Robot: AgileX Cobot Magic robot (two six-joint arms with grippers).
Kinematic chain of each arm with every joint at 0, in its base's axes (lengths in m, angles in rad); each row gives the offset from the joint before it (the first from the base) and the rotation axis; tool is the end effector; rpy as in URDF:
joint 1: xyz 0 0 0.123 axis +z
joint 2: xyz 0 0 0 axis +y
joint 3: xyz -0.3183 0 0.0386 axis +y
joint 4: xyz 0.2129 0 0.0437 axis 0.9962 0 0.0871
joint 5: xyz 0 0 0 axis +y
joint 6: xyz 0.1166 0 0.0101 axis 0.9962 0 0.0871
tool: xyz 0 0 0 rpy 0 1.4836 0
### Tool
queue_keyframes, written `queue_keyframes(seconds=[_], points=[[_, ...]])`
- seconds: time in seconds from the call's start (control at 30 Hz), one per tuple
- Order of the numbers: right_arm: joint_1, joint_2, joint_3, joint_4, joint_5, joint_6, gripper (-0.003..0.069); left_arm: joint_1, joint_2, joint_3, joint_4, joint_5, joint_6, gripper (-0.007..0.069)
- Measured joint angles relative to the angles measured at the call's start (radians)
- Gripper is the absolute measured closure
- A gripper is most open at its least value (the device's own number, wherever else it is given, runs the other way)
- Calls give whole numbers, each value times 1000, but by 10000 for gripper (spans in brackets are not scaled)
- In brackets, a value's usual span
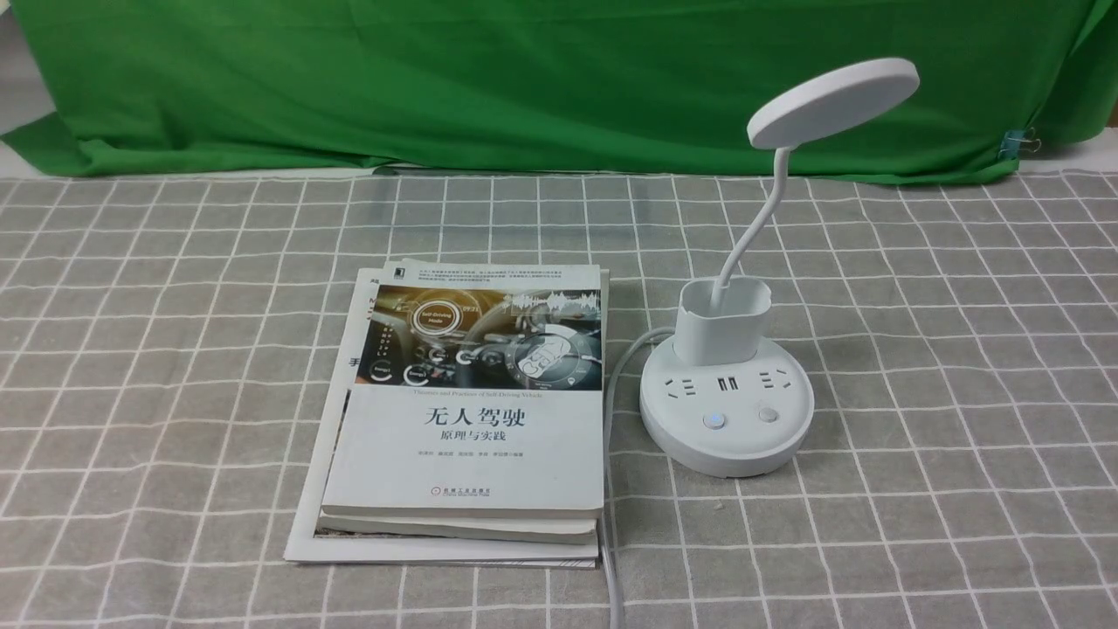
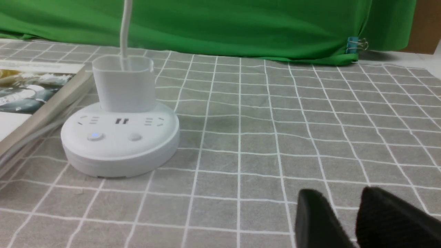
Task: Turn on the desk lamp on the grey coffee tablecloth with your hand.
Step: 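Press the button on the base of the white desk lamp with the right gripper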
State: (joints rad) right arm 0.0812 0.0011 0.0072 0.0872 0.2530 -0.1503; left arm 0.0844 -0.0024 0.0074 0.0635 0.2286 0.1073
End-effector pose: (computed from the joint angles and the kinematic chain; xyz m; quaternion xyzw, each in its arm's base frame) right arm 0.0100 0.0034 0.1836 -0.0632 0.7630 0.0133 0.6432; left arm 0.0103 0.0026 0.1864 0.0274 0.7563 0.0880 0.6477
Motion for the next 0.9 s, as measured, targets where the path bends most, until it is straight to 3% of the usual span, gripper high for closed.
queue_keyframes(seconds=[0.27, 0.53, 0.67, 0.77, 0.9], points=[[0, 0, 0, 1, -41, 28, 418, 0, 0, 0, 0, 0, 0, 606], [0, 0, 0, 9, -321, 465, 418, 0, 0, 0, 0, 0, 0, 606], [0, 0, 0, 11, -377, 538, 424, 0, 0, 0, 0, 0, 0, 606], [6, 0, -4, 13, -356, 560, 453, 0, 0, 0, 0, 0, 0, 606], [62, 129, -190, 15, -107, 459, 578, 0, 0, 0, 0, 0, 0, 606]])
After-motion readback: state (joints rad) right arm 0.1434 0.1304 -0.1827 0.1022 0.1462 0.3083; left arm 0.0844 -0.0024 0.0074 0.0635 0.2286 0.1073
